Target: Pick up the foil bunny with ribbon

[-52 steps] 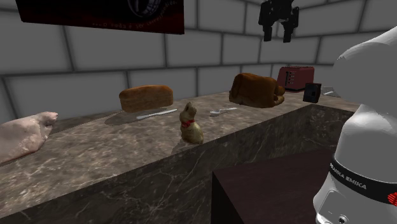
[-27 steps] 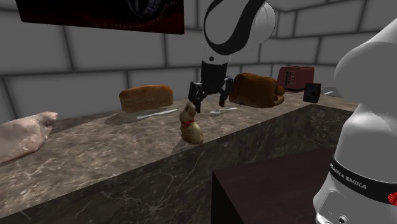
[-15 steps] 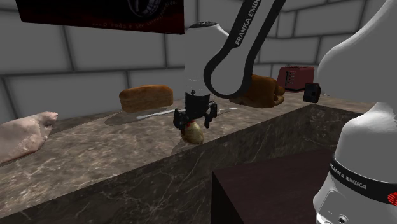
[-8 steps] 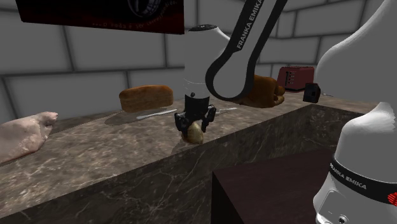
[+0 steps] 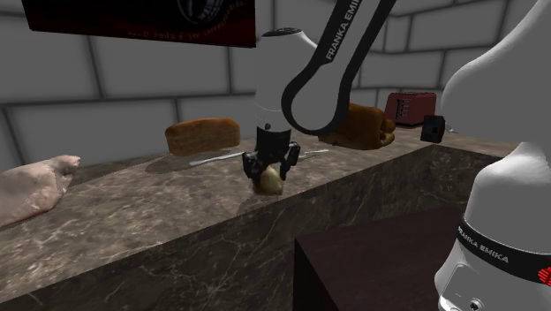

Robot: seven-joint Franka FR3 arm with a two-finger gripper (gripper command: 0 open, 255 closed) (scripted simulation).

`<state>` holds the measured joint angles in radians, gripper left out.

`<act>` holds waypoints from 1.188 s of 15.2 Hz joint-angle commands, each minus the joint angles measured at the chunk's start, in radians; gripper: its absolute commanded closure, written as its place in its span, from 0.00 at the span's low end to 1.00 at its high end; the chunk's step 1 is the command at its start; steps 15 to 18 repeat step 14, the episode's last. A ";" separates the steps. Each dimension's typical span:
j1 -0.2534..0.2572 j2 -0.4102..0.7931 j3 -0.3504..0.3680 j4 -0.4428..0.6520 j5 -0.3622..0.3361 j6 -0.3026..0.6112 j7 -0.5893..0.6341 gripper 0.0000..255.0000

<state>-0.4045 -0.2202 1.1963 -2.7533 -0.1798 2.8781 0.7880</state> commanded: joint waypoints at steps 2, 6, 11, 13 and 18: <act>0.152 -0.040 -0.135 0.000 0.097 -0.047 -0.079 1.00; 0.274 -0.098 -0.244 0.008 0.192 -0.114 -0.160 1.00; 0.368 -0.167 -0.335 0.026 0.265 -0.201 -0.229 1.00; 0.383 -0.181 -0.352 0.031 0.277 -0.221 -0.242 1.00; 0.383 -0.181 -0.352 0.031 0.277 -0.221 -0.242 1.00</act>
